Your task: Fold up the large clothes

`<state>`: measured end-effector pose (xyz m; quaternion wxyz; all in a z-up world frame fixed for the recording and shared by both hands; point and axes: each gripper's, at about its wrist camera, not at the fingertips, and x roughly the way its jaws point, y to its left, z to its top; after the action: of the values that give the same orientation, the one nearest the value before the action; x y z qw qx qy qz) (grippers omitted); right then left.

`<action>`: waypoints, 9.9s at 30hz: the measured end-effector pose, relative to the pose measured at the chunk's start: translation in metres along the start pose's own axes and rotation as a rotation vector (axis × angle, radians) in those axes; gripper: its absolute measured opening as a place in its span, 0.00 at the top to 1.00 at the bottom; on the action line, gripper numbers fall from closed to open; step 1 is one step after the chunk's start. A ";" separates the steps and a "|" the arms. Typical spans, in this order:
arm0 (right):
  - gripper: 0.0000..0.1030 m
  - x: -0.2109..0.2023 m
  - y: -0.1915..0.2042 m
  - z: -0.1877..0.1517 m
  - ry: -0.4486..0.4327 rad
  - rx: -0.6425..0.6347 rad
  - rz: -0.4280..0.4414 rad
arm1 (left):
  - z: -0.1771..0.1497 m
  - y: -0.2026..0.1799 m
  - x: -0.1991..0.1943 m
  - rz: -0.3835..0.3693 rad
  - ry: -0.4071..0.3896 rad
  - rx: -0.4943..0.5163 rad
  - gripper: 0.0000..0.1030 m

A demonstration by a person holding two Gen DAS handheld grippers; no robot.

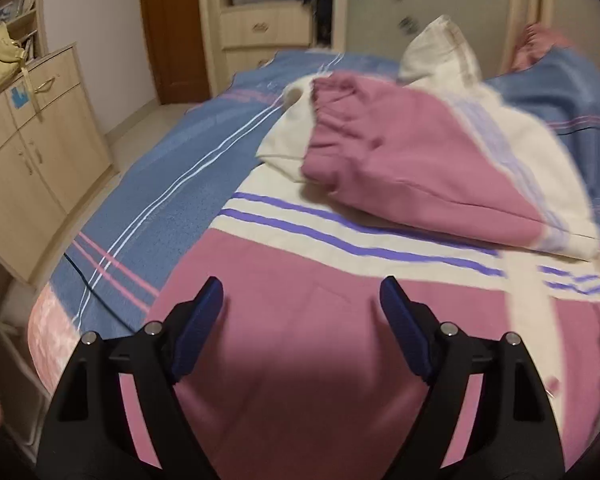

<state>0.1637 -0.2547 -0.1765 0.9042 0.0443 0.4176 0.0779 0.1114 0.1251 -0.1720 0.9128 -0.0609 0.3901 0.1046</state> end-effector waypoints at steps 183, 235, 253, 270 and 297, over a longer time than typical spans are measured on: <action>0.13 -0.022 0.010 -0.048 0.073 -0.083 0.116 | -0.045 -0.033 0.040 -0.068 0.078 0.128 0.13; 0.01 -0.018 0.069 -0.017 0.176 -0.398 0.155 | -0.036 -0.043 0.011 -0.213 0.098 0.070 0.09; 0.01 0.194 0.003 0.235 0.385 0.442 0.598 | 0.052 -0.122 0.125 -0.255 0.169 0.134 0.07; 0.86 0.029 0.090 0.209 -0.172 -0.269 0.433 | 0.040 -0.079 0.078 -0.340 0.126 0.044 0.08; 0.02 -0.093 0.088 0.132 -0.042 -0.161 0.736 | -0.017 0.042 -0.052 -0.464 0.023 -0.151 0.05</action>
<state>0.1960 -0.1863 -0.0086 0.8248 0.1217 0.3477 0.4290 0.0545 0.1553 -0.1478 0.9006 -0.2181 0.3673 -0.0798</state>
